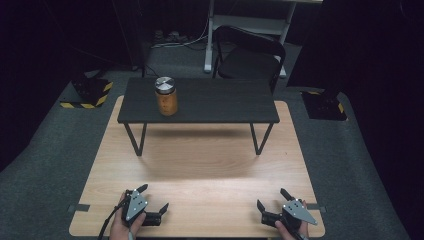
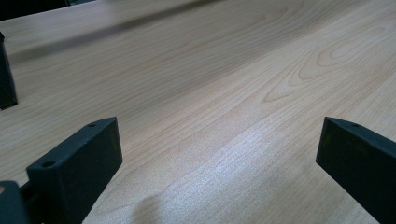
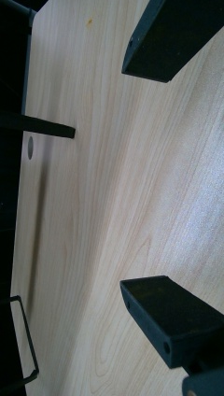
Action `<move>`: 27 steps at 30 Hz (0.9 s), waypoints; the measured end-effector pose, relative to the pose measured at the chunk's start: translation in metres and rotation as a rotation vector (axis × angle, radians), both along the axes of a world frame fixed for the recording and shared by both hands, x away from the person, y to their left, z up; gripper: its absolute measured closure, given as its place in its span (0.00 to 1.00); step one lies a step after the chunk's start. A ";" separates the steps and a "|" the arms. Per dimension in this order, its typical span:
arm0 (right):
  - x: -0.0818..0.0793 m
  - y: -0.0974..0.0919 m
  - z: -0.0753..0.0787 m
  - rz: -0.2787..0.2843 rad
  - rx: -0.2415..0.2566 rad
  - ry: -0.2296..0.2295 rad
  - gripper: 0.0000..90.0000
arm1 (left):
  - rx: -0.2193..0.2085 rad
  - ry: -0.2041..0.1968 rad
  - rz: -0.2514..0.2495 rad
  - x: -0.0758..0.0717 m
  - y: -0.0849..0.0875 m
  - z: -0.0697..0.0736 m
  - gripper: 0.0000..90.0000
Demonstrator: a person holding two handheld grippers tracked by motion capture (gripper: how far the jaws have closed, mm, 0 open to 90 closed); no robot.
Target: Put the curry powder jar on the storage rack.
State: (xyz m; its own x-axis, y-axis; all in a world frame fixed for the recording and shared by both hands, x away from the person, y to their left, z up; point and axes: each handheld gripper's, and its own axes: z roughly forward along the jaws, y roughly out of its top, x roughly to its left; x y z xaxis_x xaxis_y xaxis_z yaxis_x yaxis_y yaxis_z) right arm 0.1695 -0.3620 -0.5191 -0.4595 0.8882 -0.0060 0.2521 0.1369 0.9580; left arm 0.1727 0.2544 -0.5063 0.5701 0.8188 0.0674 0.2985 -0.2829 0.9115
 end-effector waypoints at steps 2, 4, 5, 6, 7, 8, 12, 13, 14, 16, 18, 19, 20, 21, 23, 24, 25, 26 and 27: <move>0.000 0.000 -0.001 0.001 0.001 -0.003 0.00 | 0.004 0.001 0.000 0.000 0.000 0.000 0.01; 0.000 -0.001 -0.001 0.002 0.002 -0.005 0.00 | 0.006 -0.001 -0.001 0.000 -0.001 0.000 0.01; -0.001 -0.001 -0.001 0.004 0.001 -0.006 0.00 | 0.006 0.000 -0.002 0.000 -0.001 0.000 0.01; -0.001 -0.001 -0.001 0.004 0.001 -0.006 0.00 | 0.006 0.000 -0.002 0.000 -0.001 0.000 0.01; -0.001 -0.001 -0.001 0.004 0.001 -0.006 0.00 | 0.005 0.000 -0.002 0.000 0.000 0.000 0.01; -0.001 -0.001 -0.001 0.004 0.001 -0.006 0.00 | 0.006 0.000 -0.002 0.000 0.000 0.000 0.01; 0.001 -0.001 0.000 0.006 0.001 0.000 0.00 | 0.000 -0.006 -0.004 -0.001 0.001 -0.001 0.01; 0.001 -0.001 0.000 0.005 0.001 0.000 0.00 | -0.005 -0.004 -0.006 0.000 0.001 -0.001 0.01; 0.001 -0.001 0.000 0.005 0.001 0.000 0.00 | -0.005 -0.004 -0.006 0.000 0.001 -0.001 0.01; 0.001 -0.001 0.000 0.004 0.004 -0.001 0.00 | -0.010 0.005 -0.006 0.001 0.002 0.000 0.01; -0.001 -0.002 -0.001 0.006 0.005 -0.008 0.00 | -0.018 0.012 -0.003 0.002 0.002 0.000 0.01; -0.001 -0.002 -0.002 0.008 0.005 -0.010 0.00 | -0.021 0.013 -0.001 0.003 0.002 0.000 0.01; -0.002 -0.003 -0.002 0.013 0.004 -0.014 0.00 | -0.022 0.017 0.001 0.003 0.002 0.000 0.01; -0.003 -0.003 -0.002 0.017 0.002 -0.017 0.00 | -0.022 0.019 0.002 0.004 0.002 0.001 0.01; -0.003 -0.003 -0.002 0.020 -0.002 -0.016 0.00 | -0.021 0.016 0.002 0.003 0.002 0.000 0.01; -0.003 -0.003 -0.002 0.020 -0.002 -0.016 0.00 | -0.019 0.012 0.001 0.003 0.002 0.000 0.01; -0.002 -0.003 -0.002 0.020 -0.003 -0.014 0.00 | -0.018 0.010 0.001 0.002 0.001 0.000 0.01; -0.002 -0.003 -0.002 0.018 -0.002 -0.013 0.00 | -0.019 0.008 0.001 0.002 0.001 0.000 0.01; -0.002 -0.002 -0.001 0.015 0.000 -0.010 0.00 | -0.020 0.008 0.000 0.002 0.002 -0.001 0.01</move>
